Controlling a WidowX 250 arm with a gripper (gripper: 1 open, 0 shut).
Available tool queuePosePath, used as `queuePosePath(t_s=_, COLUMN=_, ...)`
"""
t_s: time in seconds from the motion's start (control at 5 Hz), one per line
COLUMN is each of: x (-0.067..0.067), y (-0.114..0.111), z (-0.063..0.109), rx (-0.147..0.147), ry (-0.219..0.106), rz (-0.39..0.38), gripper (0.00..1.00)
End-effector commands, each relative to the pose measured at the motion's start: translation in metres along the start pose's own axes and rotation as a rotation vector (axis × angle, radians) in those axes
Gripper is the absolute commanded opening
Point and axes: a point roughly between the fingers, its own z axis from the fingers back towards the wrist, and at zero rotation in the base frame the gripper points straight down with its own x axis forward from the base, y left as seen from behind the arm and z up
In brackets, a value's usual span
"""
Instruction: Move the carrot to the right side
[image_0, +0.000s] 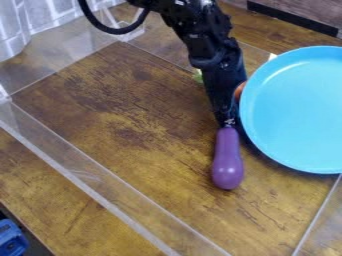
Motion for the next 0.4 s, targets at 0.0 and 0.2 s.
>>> queuePosePath(t_s=0.0, x=0.0141, y=0.0173, z=0.0186, rx=0.021, ry=-0.024, rz=-0.027, gripper=0.0)
queuePosePath(t_s=0.2, x=0.0091, y=0.0194, z=0.0174, rx=0.014, ry=-0.025, rz=-0.038, gripper=0.0)
